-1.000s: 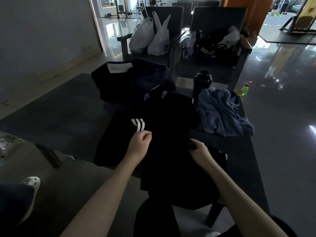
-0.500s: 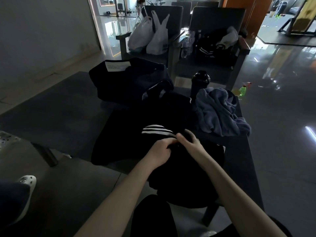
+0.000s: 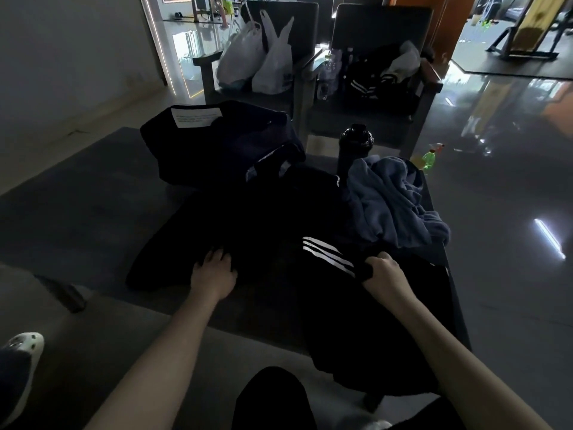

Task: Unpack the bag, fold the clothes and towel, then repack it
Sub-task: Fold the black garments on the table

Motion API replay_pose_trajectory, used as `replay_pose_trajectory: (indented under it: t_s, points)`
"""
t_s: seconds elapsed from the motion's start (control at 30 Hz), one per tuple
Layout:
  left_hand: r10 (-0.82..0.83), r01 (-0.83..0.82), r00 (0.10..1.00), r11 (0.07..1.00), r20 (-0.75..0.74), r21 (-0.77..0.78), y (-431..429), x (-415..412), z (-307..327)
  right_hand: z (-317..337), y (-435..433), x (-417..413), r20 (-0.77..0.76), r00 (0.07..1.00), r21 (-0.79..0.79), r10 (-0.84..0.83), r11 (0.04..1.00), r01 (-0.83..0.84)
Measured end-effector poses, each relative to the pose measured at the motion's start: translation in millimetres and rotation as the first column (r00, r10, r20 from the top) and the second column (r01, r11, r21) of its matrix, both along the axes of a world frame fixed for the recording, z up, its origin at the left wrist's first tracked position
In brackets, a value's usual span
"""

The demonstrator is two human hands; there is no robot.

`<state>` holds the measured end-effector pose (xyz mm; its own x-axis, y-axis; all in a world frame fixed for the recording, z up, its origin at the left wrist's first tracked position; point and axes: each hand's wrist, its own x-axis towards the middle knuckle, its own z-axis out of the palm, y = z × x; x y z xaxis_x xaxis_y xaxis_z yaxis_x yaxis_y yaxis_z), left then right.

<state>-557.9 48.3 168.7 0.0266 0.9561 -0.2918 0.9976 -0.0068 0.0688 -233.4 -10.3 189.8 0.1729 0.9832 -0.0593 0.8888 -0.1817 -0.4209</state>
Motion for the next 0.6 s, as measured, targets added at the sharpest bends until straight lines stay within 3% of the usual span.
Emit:
replay_pose_trajectory:
  t_s: [0.2, 0.27, 0.33, 0.4, 0.47, 0.53, 0.6]
  points:
    - [0.107, -0.111, 0.990, 0.993, -0.091, -0.047, 34, -26, 9, -1, 7, -14, -0.005, 0.988, 0.060, 0.152, 0.987, -0.151]
    - [0.140, -0.135, 0.988, 0.988, -0.071, 0.069, 34, -28, 15, -5, 8, -17, -0.040, 0.985, 0.084, 0.170, 0.983, -0.166]
    - [0.142, -0.164, 0.986, 0.933, 0.091, 0.321, 25, -24, 18, -7, 8, -20, -0.081, 0.981, 0.100, 0.176, 0.981, -0.168]
    - [-0.042, -0.149, 0.937, 0.848, 0.346, 0.508, 9, -7, 21, -9, 7, -20, -0.121, 0.976, 0.102, 0.179, 0.981, -0.167]
    - [-0.278, 0.003, 0.808, 0.883, 0.519, 0.468, -12, 19, 29, -9, 3, -19, -0.146, 0.977, 0.094, 0.156, 0.985, -0.144]
    - [-0.423, 0.186, 0.719, 0.882, 0.552, 0.433, -34, 46, 38, -6, -3, -19, -0.118, 0.989, 0.121, 0.086, 0.990, -0.071]
    - [-0.530, 0.316, 0.696, 0.832, 0.485, 0.456, -48, 66, 42, 2, -13, -19, -0.007, 1.000, 0.188, -0.028, 0.982, 0.029]
